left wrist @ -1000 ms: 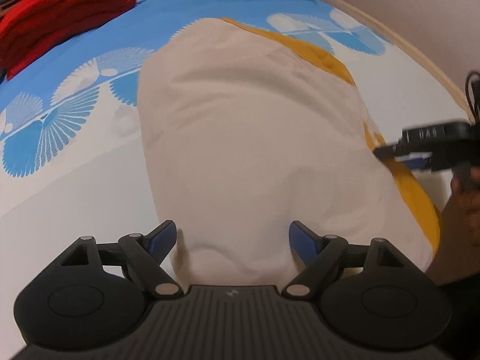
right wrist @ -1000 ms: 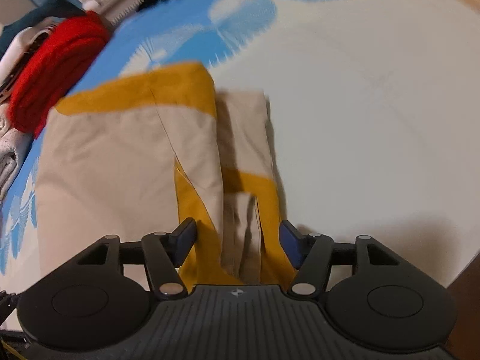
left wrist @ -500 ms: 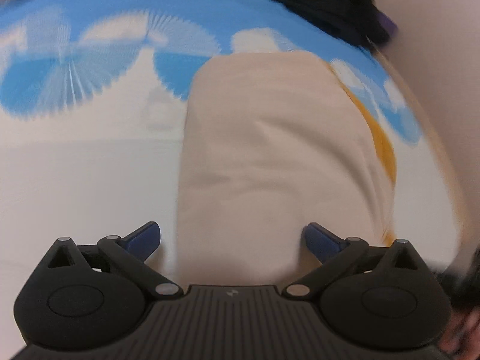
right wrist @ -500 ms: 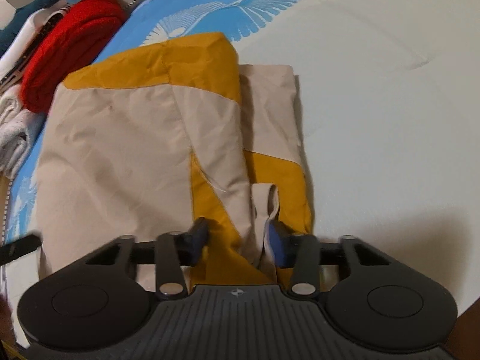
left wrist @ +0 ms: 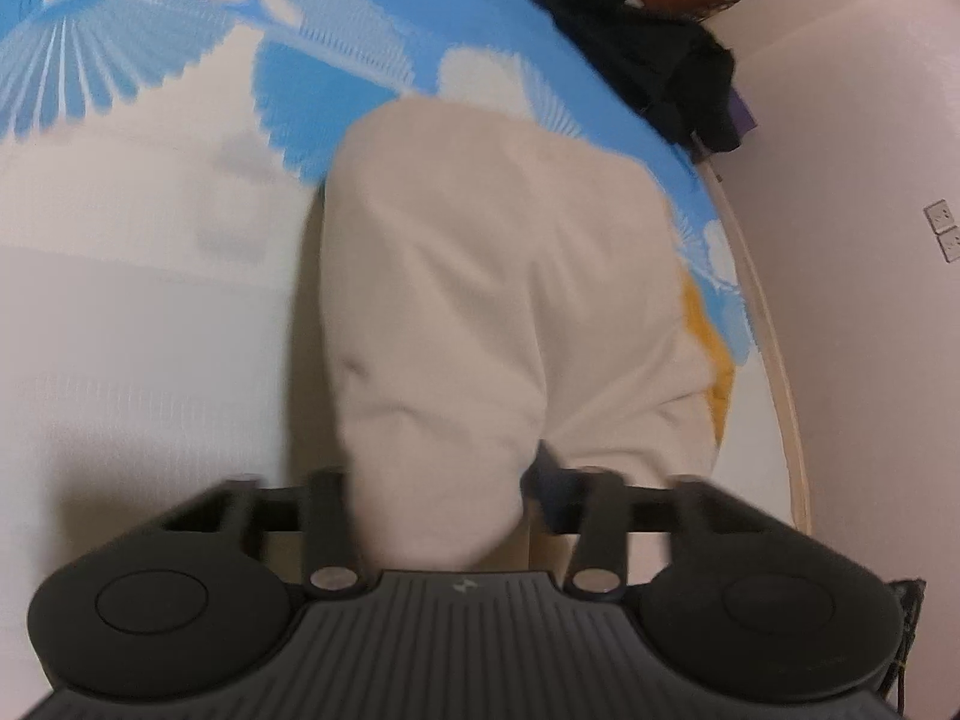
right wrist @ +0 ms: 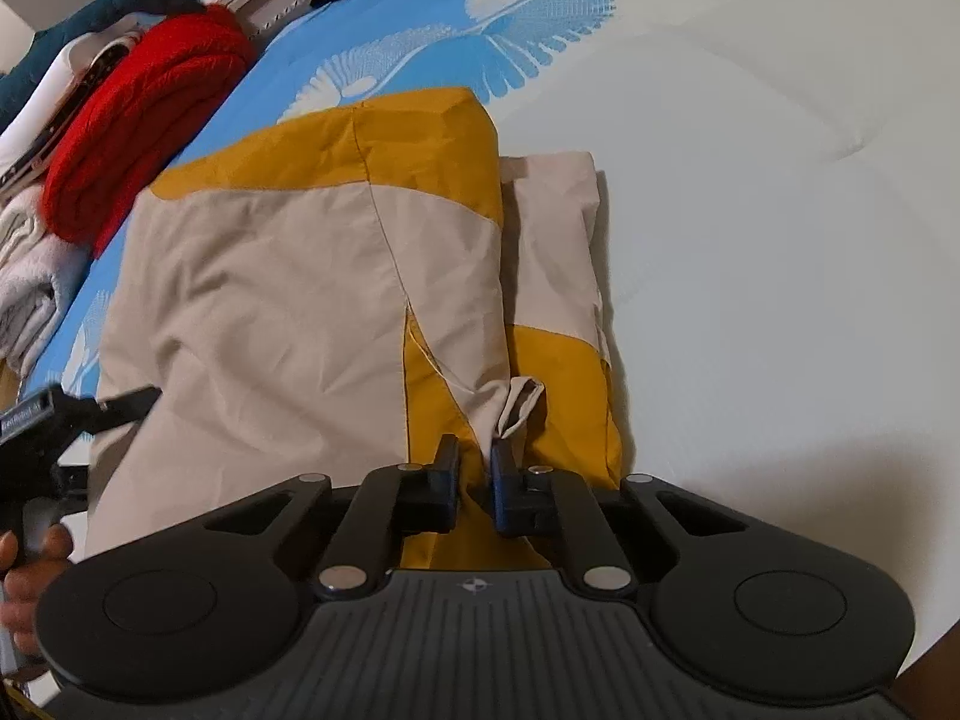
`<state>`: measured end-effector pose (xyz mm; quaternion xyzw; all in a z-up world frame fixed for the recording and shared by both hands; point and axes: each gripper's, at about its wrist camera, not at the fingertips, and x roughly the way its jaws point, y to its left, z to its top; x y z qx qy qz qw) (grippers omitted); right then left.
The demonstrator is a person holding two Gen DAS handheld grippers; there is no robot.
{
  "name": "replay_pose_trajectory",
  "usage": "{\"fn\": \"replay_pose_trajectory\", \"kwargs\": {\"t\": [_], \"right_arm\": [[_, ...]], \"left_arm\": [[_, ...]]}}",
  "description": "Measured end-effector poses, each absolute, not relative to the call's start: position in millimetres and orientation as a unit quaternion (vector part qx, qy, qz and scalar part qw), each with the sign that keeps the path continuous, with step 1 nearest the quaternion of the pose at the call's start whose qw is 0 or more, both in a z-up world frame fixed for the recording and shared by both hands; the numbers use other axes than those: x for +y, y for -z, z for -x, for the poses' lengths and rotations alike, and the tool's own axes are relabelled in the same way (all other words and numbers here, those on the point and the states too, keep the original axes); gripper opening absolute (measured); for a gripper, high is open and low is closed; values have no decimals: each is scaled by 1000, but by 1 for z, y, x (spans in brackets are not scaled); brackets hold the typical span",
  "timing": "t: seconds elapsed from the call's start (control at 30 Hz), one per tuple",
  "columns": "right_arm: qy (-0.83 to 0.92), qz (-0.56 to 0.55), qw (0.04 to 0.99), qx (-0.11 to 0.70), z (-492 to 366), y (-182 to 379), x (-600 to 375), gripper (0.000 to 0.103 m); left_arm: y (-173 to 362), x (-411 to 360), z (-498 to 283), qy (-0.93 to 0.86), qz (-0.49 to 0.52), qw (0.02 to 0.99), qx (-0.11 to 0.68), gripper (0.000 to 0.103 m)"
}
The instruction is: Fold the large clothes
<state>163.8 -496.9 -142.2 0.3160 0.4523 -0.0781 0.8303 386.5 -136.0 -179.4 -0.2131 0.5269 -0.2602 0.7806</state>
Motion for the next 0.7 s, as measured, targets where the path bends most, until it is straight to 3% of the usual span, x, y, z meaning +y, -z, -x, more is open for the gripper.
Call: {"fn": "replay_pose_trajectory", "kwargs": {"t": [0.23, 0.33, 0.4, 0.43, 0.53, 0.7], "right_arm": [[63, -330, 851, 403, -207, 126, -466, 5], [38, -340, 859, 380, -236, 119, -440, 4], [22, -335, 864, 376, -254, 116, -419, 4], [14, -330, 866, 376, -263, 116, -409, 4], [-3, -306, 870, 385, -283, 118, -379, 4], [24, -279, 870, 405, -292, 120, -369, 4]], "left_arm": [[135, -81, -406, 234, 187, 833, 465, 33], [126, -39, -420, 205, 193, 845, 456, 42], [126, -15, -429, 174, 182, 854, 455, 59], [128, -5, -432, 156, 174, 855, 462, 62], [124, 22, -429, 113, 167, 853, 481, 63], [82, 32, -390, 149, 100, 881, 438, 68]]}}
